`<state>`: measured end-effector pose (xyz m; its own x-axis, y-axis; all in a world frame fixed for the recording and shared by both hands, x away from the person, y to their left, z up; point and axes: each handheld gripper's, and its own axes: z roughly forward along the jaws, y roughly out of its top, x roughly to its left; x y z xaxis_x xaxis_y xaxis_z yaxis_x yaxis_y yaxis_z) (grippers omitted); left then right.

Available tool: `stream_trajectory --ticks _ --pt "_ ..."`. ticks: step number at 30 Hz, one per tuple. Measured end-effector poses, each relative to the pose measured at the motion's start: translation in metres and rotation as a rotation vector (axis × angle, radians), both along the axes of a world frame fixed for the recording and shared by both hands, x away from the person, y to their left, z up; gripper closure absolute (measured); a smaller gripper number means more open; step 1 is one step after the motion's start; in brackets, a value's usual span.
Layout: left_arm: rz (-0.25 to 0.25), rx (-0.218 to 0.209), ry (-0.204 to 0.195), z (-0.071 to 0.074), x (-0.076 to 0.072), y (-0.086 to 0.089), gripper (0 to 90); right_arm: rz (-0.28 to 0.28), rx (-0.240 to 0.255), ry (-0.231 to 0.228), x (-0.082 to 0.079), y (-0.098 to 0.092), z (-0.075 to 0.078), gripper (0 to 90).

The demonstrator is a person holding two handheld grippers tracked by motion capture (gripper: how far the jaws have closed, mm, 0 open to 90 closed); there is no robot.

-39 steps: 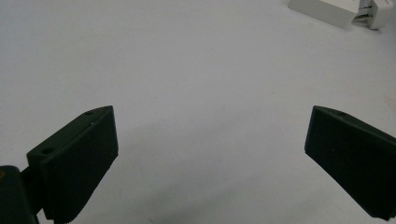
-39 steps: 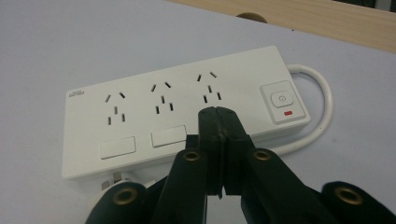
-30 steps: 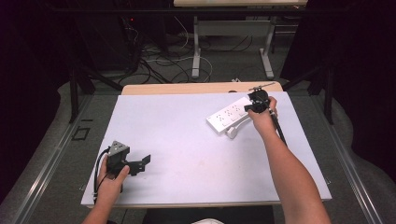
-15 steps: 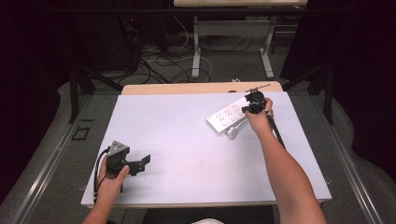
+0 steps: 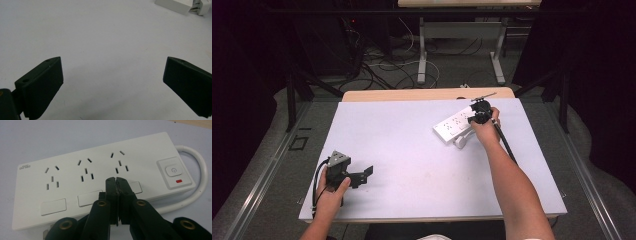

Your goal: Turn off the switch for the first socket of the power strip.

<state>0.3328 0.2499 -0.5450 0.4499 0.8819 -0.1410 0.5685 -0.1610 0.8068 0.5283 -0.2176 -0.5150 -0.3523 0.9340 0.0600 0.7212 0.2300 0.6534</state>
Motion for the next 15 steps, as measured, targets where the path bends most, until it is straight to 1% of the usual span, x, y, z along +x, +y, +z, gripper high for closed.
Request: stream_trajectory --ticks 4,9,13,14,15 --pt "0.0 0.001 0.002 -0.0002 0.0003 -0.0002 2.7 -0.008 -0.013 -0.003 0.0018 -0.0002 -0.0018 88.9" --pt "-0.01 0.005 0.001 -0.0002 0.0002 -0.0015 2.7 -0.012 -0.002 -0.011 0.004 -0.0024 -0.0037 87.9" --pt "-0.003 -0.001 -0.003 -0.0008 0.0008 -0.0003 2.8 -0.012 -0.006 -0.012 0.0055 -0.0014 -0.0068 87.7" --pt "-0.001 0.0 0.002 -0.0004 0.0005 -0.0001 2.8 -0.012 -0.006 -0.012 0.0055 -0.0014 -0.0068 87.7" --pt "-0.002 0.001 0.0 -0.0003 0.0005 -0.0002 2.8 -0.011 -0.006 -0.005 0.006 -0.0003 -0.0084 87.3"
